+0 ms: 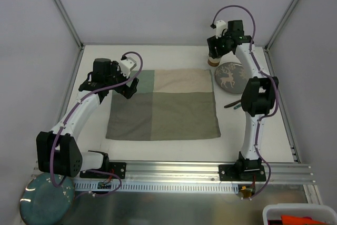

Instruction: Set the dinner table for one person

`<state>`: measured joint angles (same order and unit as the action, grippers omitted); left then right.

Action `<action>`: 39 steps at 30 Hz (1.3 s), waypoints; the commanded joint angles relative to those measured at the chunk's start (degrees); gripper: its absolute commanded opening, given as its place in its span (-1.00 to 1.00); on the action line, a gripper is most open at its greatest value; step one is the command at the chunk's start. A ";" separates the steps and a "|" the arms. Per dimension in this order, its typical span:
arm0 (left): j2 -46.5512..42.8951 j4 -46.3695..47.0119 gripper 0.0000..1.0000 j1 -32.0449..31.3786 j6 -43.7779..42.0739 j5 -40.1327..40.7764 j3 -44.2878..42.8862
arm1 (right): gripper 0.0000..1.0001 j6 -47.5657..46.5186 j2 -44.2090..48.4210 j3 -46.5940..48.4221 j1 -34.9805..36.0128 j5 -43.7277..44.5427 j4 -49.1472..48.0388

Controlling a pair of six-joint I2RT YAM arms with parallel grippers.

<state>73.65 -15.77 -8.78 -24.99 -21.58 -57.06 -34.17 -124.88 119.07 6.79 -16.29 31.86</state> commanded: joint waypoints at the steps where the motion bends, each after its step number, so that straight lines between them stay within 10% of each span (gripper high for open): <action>1: 0.18 0.39 0.98 0.34 -0.93 1.54 -1.48 | 0.40 -11.87 -3.08 7.49 1.47 5.74 8.22; 32: 5.89 0.39 0.97 0.34 -0.23 0.75 -2.80 | 0.33 -15.84 -13.37 14.97 2.35 4.61 12.26; 39: 7.65 0.39 0.97 0.34 -0.14 0.14 -3.23 | -0.18 -16.10 -15.66 17.60 2.44 4.34 12.27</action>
<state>80.40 -15.70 -8.78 -25.06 -20.40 -58.17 -50.11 -139.92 133.56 8.80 -10.98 43.77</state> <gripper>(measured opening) 0.987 0.441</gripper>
